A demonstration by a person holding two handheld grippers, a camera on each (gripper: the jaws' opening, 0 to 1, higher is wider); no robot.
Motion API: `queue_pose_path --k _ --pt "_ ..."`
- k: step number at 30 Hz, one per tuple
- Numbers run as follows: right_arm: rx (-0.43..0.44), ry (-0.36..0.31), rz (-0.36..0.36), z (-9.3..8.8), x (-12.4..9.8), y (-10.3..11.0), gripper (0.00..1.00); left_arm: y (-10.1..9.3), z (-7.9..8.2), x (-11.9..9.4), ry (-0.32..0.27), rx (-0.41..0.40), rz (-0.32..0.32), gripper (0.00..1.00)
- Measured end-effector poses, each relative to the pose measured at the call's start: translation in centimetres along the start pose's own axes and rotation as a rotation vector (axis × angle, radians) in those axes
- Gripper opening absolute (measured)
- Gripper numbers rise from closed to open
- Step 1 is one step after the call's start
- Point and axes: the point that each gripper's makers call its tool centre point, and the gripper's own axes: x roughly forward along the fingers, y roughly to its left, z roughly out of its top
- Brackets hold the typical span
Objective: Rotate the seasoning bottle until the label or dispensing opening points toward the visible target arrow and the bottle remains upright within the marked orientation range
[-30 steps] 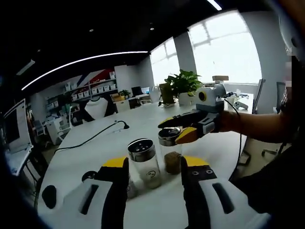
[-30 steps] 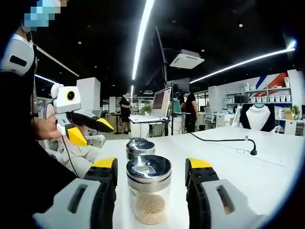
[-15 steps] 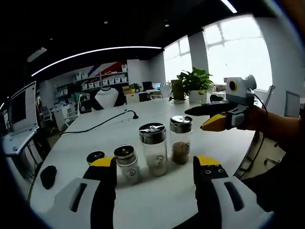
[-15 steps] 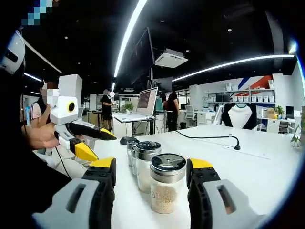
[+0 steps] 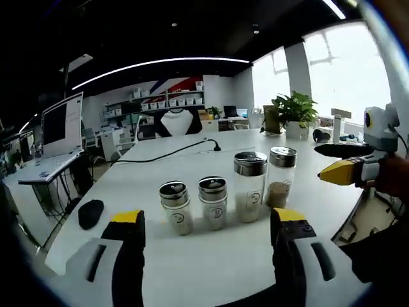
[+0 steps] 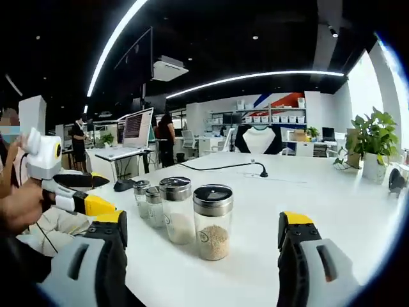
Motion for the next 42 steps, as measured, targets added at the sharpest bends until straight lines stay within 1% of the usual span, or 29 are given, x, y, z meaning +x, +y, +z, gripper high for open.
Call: queue_pose_path --k 2,4,6,8,11,12,14,16,19,24,28,32,38,42 --pt "0.012 0.0 -0.002 -0.2 -0.3 0.5 1.0 0.1 0.2 -0.4 -0.02 0.005 0.008 0.93" --pt "0.022 -0.005 -0.02 -0.3 -0.8 0.8 1.0 0.0 0.4 -0.9 -0.044 0.012 0.013 0.95" --pt "0.022 -0.003 -0.025 -0.5 -1.1 1.1 1.0 -0.2 0.2 -1.1 -0.045 0.013 0.015 0.95" --pt "0.041 -0.003 -0.028 -0.5 -1.4 1.3 1.0 -0.3 0.0 -1.4 -0.048 0.006 0.016 0.95" --pt "0.032 -0.008 -0.046 -0.2 -1.6 1.1 0.99 -0.3 0.2 -1.6 -0.062 -0.003 0.024 0.95" --pt "0.033 -0.031 -0.057 0.4 -1.7 0.8 0.99 -0.5 0.5 -1.6 -0.069 -0.003 0.027 0.95" --pt "0.024 -0.023 -0.058 0.5 -1.8 0.8 0.99 -0.7 0.8 -1.6 -0.081 0.008 0.026 0.94" --pt "0.021 -0.023 -0.06 0.5 -1.8 0.6 0.99 -1.2 0.9 -1.4 -0.079 0.016 0.016 0.94" --pt "0.017 0.031 -0.054 -0.5 -1.9 0.5 0.99 -1.6 0.6 -1.2 -0.067 0.021 0.003 0.93" --pt "0.029 0.042 -0.052 -0.8 -2.1 0.3 0.99 -2.2 0.1 -1.1 -0.048 0.014 -0.016 0.92" --pt "0.037 0.044 -0.054 -0.8 -2.0 0.0 0.99 -2.3 0.0 -1.0 -0.043 0.01 -0.021 0.91" --pt "0.039 0.05 -0.042 -0.9 -1.8 0.2 0.99 -2.4 0.0 -0.9 -0.039 0.01 -0.025 0.9" --pt "0.033 0.077 -0.012 -1.5 -1.4 0.8 0.99 -2.3 -0.5 -0.9 -0.019 0.001 -0.026 0.89" --pt "0.033 0.081 -0.001 -1.6 -1.4 1.1 0.99 -2.4 -0.5 -0.9 -0.018 0.001 -0.028 0.88"
